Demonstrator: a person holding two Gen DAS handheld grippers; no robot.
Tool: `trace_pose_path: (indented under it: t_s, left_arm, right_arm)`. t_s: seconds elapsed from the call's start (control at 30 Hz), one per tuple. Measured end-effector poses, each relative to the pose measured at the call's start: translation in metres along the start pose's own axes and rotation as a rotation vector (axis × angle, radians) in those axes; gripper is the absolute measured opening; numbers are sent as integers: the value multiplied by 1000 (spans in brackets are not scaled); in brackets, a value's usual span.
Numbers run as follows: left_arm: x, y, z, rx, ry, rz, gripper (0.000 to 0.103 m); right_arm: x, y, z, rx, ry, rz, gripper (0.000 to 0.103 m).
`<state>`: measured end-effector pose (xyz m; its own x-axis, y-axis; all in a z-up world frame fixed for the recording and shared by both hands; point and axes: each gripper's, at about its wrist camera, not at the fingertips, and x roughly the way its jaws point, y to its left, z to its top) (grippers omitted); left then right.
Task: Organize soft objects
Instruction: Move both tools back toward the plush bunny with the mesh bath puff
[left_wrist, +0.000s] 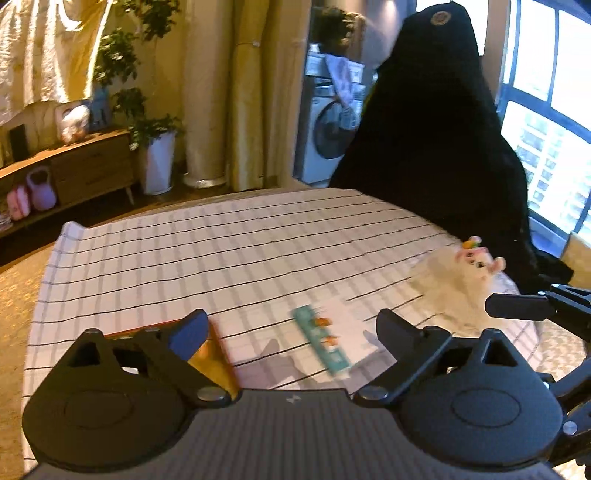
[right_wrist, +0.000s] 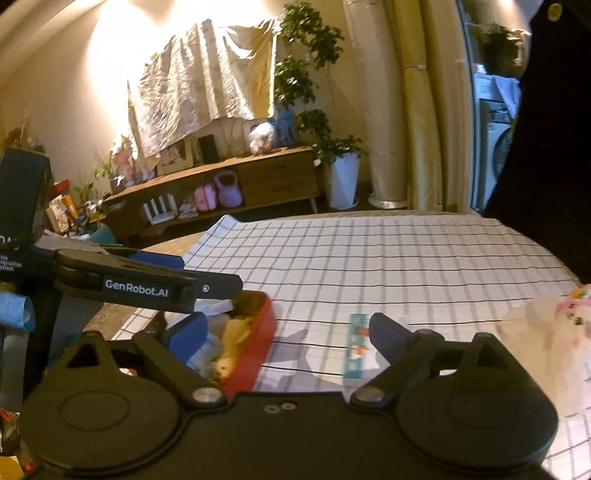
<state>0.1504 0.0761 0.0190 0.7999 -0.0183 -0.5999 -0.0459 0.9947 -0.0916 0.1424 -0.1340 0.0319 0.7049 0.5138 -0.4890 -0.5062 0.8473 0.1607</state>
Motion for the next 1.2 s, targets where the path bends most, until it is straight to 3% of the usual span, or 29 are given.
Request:
trace_pose_path:
  t_s: [0.3,0.57,0.7,0.97,1.2]
  left_arm:
    - [27,-58,0,50,-23,-88,103]
    - [62,-100,1,36,-2,-223,103]
    - [86,-119,5,41,10,-234,103]
    - [133,-160,-2,144,58,-251,103]
    - [173,-179,-3,170,106,-265,103]
  right_arm:
    - [-34,-52,-25,36,-18,-105,98]
    - [-50,-101,-58,114,5,-208,98]
    - [-54,-125,-73,142,17,-263,98]
    - [-53,-178,-94,171,50,-307,98]
    - [-32,-215,-104,185,117,-325,90]
